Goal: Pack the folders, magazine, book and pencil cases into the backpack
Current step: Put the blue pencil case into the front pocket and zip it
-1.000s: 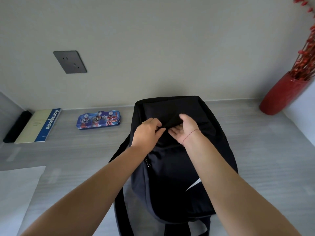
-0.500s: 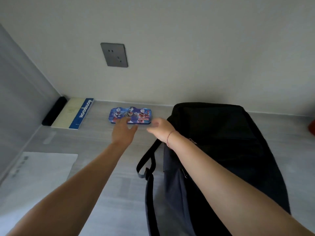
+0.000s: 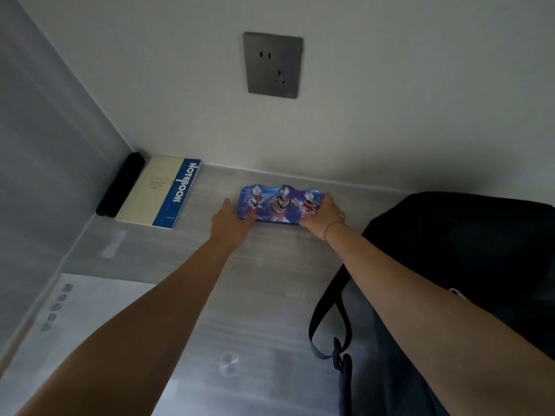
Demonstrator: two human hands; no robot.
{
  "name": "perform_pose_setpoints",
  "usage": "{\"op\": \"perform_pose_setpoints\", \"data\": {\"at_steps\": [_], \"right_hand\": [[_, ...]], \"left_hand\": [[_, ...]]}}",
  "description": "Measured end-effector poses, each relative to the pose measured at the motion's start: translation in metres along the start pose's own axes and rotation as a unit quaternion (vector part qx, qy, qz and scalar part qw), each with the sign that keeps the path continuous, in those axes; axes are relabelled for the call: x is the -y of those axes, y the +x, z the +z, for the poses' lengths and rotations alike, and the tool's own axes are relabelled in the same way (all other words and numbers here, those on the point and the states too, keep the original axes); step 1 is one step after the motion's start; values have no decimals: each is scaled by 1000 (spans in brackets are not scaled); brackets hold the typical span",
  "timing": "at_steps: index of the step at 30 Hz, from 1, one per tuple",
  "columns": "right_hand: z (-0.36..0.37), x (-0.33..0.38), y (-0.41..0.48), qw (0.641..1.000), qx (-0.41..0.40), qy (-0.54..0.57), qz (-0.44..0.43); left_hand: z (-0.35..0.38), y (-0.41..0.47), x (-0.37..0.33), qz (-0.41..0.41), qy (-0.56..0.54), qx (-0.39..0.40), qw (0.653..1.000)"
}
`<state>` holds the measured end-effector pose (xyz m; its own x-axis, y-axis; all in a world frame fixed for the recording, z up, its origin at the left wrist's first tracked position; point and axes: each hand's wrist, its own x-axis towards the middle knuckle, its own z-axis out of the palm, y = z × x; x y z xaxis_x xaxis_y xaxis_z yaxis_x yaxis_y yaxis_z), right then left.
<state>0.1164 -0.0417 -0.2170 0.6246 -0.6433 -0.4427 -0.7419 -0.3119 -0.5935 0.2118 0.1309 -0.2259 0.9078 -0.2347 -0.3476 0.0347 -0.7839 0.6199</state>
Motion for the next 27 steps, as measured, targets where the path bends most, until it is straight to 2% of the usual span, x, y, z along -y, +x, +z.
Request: {"op": "perform_pose_setpoints", "data": {"at_steps": [3, 6, 9, 13, 18, 21, 24, 27], "right_hand": [[5, 1, 6, 999, -7, 37, 18], [5, 6, 5, 985, -20, 167, 32], [-2, 18, -5, 960, -28, 277, -3], [-18, 31, -24, 951, -47, 300, -48], [-52, 33, -52, 923, -55, 376, -64], [-86, 22, -80, 867, -46, 493, -46], [-128, -6, -115, 777, -28, 628, -38], [-156, -43, -146, 718, -26, 695, -31]], "left_hand": [[7, 3, -1, 18, -68, 13, 997], [7, 1, -5, 9, -142, 18, 990], [-1, 0, -7, -16, -184, 7, 983], [-14, -10, -7, -81, -218, 7, 973], [-21, -50, -28, -69, -325, 24, 943], [-23, -92, -56, -48, -395, 31, 917], [-12, -143, -93, -9, -465, 56, 883], [13, -194, -132, 34, -461, 94, 882]]}}
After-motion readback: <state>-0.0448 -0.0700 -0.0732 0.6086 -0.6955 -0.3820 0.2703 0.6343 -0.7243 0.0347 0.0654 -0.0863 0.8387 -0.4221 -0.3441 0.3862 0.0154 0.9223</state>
